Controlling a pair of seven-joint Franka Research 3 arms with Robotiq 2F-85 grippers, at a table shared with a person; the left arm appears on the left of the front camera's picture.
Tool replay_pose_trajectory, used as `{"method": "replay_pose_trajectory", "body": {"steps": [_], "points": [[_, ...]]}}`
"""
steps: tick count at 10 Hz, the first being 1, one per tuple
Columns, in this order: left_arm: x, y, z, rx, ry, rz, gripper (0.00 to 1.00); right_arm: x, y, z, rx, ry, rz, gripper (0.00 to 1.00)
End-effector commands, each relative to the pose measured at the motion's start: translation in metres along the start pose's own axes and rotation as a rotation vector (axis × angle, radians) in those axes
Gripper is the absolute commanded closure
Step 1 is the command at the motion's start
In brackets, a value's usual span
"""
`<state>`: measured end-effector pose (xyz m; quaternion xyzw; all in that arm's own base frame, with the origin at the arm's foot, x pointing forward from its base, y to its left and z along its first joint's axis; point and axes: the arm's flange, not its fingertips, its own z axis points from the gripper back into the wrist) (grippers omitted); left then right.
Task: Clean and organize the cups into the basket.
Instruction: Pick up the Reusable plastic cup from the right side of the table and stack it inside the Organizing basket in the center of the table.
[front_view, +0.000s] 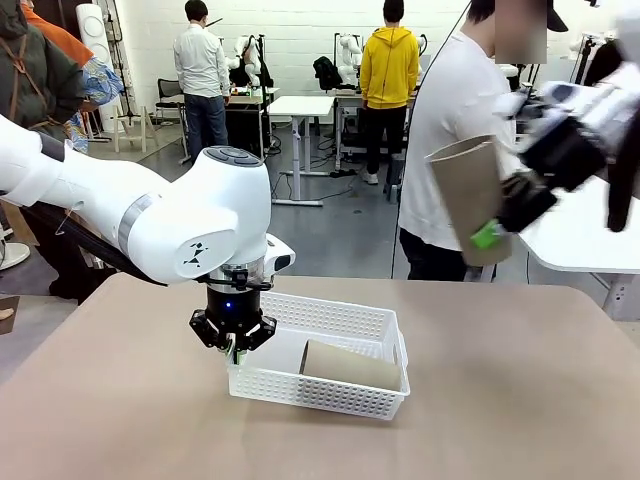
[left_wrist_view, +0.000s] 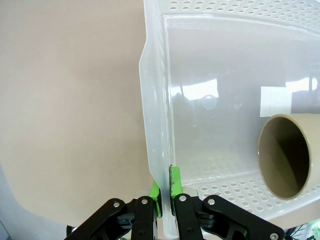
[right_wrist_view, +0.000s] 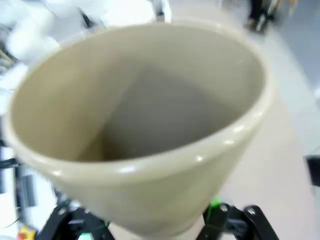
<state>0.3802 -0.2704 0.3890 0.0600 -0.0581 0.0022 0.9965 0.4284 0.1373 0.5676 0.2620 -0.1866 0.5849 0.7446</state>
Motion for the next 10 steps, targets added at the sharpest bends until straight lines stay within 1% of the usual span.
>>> {"method": "replay_pose_trajectory", "body": {"steps": [1, 3, 5, 7, 10], "points": [[0.000, -0.001, 0.001, 0.004, -0.008, 0.016, 1.00, 0.035, -0.046, -0.048, 0.091, 0.258, -0.089, 0.20], [0.000, -0.001, 0.001, 0.004, -0.008, 0.016, 1.00, 0.059, -0.064, -0.097, 0.121, 0.388, -0.123, 0.20], [0.000, -0.001, 0.001, 0.004, -0.008, 0.016, 1.00, 0.070, -0.081, -0.140, 0.154, 0.469, -0.114, 0.20], [0.000, -0.001, 0.001, 0.004, -0.008, 0.016, 1.00, 0.072, -0.095, -0.168, 0.194, 0.483, -0.082, 0.20], [0.000, -0.001, 0.001, 0.004, -0.008, 0.016, 1.00, 0.078, -0.102, -0.204, 0.248, 0.516, -0.014, 0.20]]}}
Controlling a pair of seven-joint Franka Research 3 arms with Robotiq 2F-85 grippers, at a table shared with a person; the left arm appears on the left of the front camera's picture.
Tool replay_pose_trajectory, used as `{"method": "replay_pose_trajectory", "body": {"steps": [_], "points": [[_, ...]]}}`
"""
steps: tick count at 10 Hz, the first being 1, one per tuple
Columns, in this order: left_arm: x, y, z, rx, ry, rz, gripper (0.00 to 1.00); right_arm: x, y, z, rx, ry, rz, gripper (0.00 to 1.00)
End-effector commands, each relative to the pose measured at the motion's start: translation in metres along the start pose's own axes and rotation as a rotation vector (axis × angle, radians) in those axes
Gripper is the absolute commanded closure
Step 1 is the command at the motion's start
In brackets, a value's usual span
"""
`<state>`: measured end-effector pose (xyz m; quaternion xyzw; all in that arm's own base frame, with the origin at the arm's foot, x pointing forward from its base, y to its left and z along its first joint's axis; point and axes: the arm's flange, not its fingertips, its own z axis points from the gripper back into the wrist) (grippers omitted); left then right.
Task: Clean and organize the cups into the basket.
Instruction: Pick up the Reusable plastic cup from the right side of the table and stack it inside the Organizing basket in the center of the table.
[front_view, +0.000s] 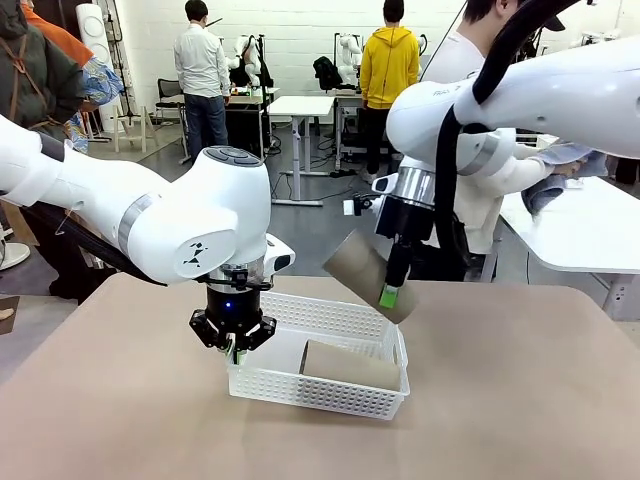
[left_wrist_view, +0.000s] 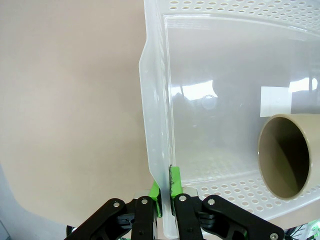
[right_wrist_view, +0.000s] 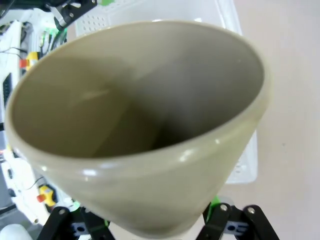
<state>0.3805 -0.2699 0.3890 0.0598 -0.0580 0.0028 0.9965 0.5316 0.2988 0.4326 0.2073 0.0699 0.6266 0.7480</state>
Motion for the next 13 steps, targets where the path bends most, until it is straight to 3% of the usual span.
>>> {"method": "replay_pose_trajectory", "body": {"steps": [1, 8, 13], "points": [[-0.001, -0.002, 0.002, 0.004, -0.008, 0.015, 1.00, 0.013, -0.009, -0.003, 0.003, 0.053, 0.061, 0.20], [-0.001, -0.002, 0.002, 0.004, -0.008, 0.015, 1.00, 0.041, -0.040, -0.044, 0.050, 0.138, 0.226, 0.20], [-0.001, -0.002, 0.002, 0.004, -0.008, 0.015, 1.00, 0.046, -0.061, -0.064, 0.087, 0.137, 0.294, 0.20]]}}
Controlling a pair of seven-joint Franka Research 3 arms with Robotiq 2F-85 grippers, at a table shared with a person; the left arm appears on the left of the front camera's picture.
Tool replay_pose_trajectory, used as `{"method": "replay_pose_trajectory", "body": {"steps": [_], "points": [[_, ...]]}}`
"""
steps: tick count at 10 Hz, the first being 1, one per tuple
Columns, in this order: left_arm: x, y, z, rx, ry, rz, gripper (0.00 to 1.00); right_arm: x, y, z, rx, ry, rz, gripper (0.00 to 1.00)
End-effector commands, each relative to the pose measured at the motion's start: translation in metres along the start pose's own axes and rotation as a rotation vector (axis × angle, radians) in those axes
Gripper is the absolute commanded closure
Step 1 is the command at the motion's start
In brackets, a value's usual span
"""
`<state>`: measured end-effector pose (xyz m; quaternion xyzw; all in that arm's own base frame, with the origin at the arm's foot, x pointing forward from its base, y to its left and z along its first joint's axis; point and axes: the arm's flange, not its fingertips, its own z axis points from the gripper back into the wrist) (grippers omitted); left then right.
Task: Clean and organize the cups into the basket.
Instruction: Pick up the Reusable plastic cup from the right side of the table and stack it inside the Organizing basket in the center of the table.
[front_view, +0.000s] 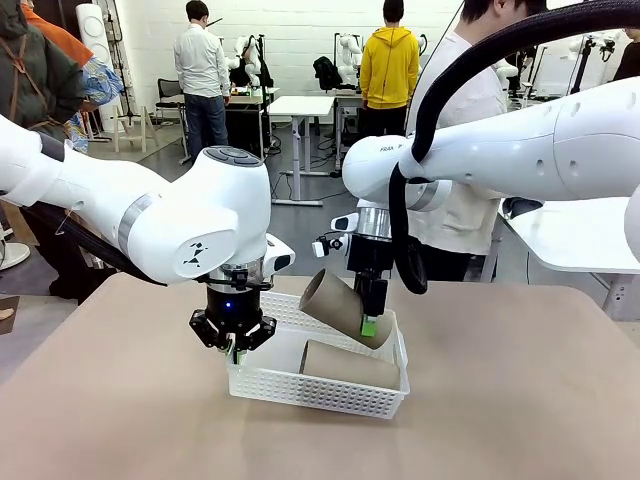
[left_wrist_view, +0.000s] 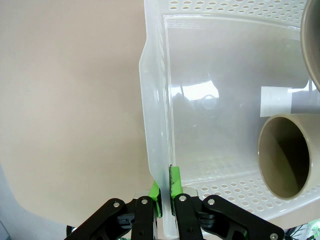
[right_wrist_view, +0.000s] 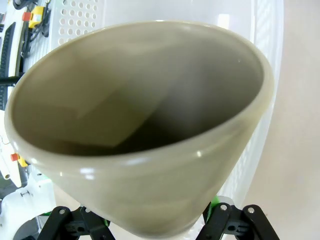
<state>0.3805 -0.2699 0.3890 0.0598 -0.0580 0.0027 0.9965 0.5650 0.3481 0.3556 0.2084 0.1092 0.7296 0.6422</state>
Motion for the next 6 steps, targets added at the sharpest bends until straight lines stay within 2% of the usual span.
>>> {"method": "replay_pose_trajectory", "body": {"steps": [1, 4, 6], "points": [[-0.0005, -0.0017, 0.0015, 0.004, -0.008, 0.015, 1.00, -0.0007, -0.0096, 0.0017, 0.020, 0.021, 0.021, 0.20], [-0.0005, -0.0017, 0.0015, 0.004, -0.008, 0.015, 1.00, -0.0078, -0.0145, -0.0018, 0.039, -0.003, 0.021, 0.20], [-0.0005, -0.0017, 0.0015, 0.004, -0.008, 0.015, 1.00, -0.0089, -0.0115, -0.0006, 0.041, -0.014, 0.027, 0.00]]}}
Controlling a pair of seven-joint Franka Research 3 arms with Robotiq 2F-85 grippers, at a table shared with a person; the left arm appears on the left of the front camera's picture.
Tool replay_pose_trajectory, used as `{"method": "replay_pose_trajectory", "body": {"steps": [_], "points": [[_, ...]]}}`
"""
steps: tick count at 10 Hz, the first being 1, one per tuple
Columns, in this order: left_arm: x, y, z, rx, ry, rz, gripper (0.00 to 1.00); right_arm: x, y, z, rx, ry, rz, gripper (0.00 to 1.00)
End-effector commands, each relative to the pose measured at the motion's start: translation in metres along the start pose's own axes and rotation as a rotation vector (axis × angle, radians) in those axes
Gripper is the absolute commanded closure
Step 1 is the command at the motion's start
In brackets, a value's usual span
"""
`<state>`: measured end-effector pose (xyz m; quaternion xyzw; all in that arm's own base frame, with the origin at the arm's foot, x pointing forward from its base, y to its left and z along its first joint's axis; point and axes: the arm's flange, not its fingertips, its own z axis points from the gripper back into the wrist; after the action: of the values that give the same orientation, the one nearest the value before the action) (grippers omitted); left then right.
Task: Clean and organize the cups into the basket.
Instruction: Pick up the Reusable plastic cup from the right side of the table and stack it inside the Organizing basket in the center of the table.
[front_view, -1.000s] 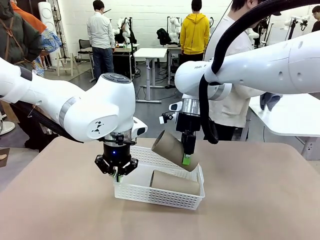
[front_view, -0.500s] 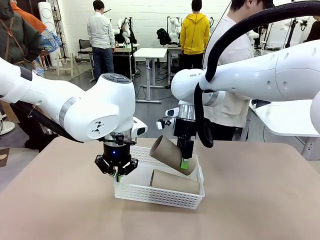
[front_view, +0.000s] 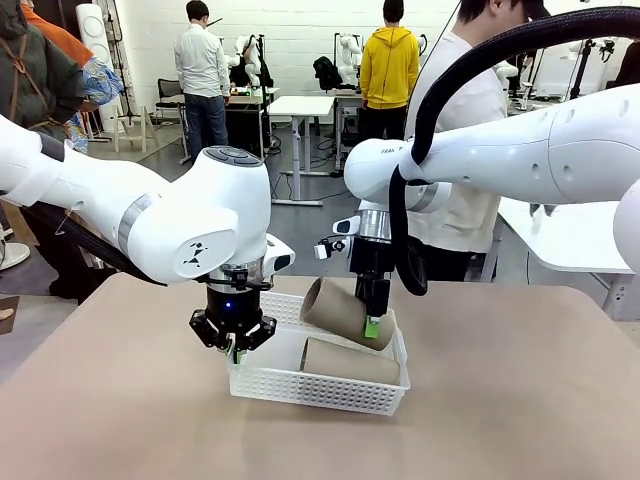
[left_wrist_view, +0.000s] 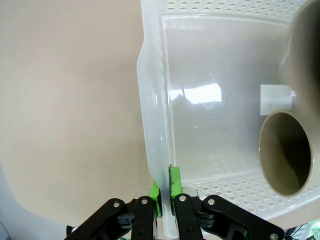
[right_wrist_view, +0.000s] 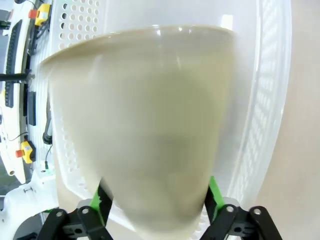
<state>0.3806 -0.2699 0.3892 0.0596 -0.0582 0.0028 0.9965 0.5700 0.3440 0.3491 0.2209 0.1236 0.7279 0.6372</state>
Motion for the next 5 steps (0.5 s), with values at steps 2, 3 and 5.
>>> {"method": "replay_pose_trajectory", "body": {"steps": [2, 3, 5], "points": [[-0.001, -0.002, 0.001, 0.004, -0.008, 0.015, 1.00, -0.005, 0.003, 0.007, -0.008, -0.023, 0.034, 0.00], [-0.001, -0.002, 0.001, 0.004, -0.008, 0.015, 1.00, -0.005, 0.005, 0.008, -0.011, -0.028, 0.035, 0.00], [-0.001, -0.002, 0.001, 0.004, -0.008, 0.015, 1.00, -0.005, 0.017, 0.014, -0.026, -0.037, 0.053, 0.00]]}}
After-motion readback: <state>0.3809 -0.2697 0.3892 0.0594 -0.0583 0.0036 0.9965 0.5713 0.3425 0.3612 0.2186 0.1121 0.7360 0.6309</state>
